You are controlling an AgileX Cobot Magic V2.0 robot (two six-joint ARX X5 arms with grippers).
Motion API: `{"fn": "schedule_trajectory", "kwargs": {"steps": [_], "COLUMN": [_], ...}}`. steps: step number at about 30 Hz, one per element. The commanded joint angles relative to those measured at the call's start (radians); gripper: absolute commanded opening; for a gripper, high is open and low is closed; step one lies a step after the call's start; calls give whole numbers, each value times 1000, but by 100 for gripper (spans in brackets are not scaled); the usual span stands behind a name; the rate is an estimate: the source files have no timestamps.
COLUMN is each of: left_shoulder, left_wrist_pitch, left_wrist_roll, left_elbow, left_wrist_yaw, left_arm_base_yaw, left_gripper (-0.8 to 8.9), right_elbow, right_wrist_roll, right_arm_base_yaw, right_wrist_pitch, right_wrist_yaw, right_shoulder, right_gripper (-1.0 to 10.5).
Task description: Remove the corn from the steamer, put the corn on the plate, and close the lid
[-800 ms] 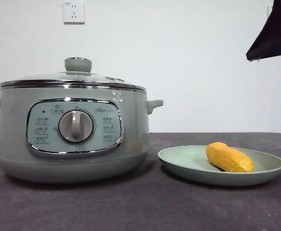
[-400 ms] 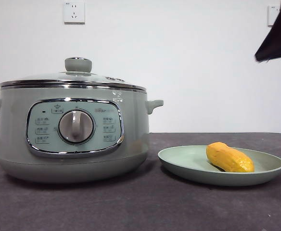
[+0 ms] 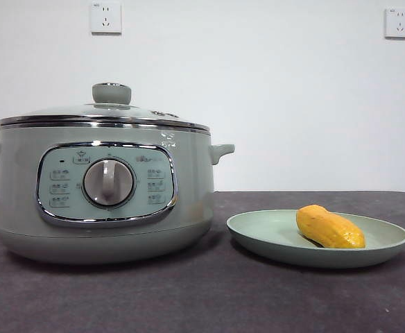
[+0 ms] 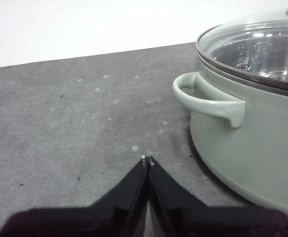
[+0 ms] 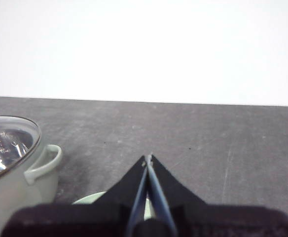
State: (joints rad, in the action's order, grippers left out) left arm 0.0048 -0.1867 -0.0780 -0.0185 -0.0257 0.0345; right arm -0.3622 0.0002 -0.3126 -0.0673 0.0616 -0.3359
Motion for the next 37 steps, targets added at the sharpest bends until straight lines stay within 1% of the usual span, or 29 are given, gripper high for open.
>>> {"fn": "schedule_trajectory", "kwargs": {"steps": [1,3,5,8,12,15,21,26,29,37], "left_shoulder": [-3,-3,-3,-3,-3,-3,-3,-3,-3,-3], "left_wrist_pitch": [0,0,0,0,0,0,0,0,0,0], "left_wrist_roll": [6,6,6,6,6,6,6,6,6,6], "left_elbow": [14,14,14,14,14,14,14,14,14,14], "left_wrist_yaw": [3,3,3,3,3,3,3,3,3,2], "left_arm_base_yaw": [-3,-3,-3,-3,-3,-3,-3,-3,-3,-3], "left_gripper": [-3,-3,-3,-3,-3,-3,-3,-3,-3,-3], "right_elbow": [90,143,197,260,316,332,356,356,356,356], "right_wrist_roll": [-17,-11,10,12,13,14,44,43,70,69], "right_arm_base_yaw": [117,173,208,232,235,235,235,234,233,233], "right_wrist_pitch": [51,63,63,58,48,-12,-114,-114,-114,-113], "right_wrist_yaw": [-129,-167,-165,-163,-160,-159,-149,-133,-135,-131], "right_shoulder": [52,98,145,209,269,293,335,335,335,335], "right_gripper": [1,1,1,1,1,1,1,1,1,1]}}
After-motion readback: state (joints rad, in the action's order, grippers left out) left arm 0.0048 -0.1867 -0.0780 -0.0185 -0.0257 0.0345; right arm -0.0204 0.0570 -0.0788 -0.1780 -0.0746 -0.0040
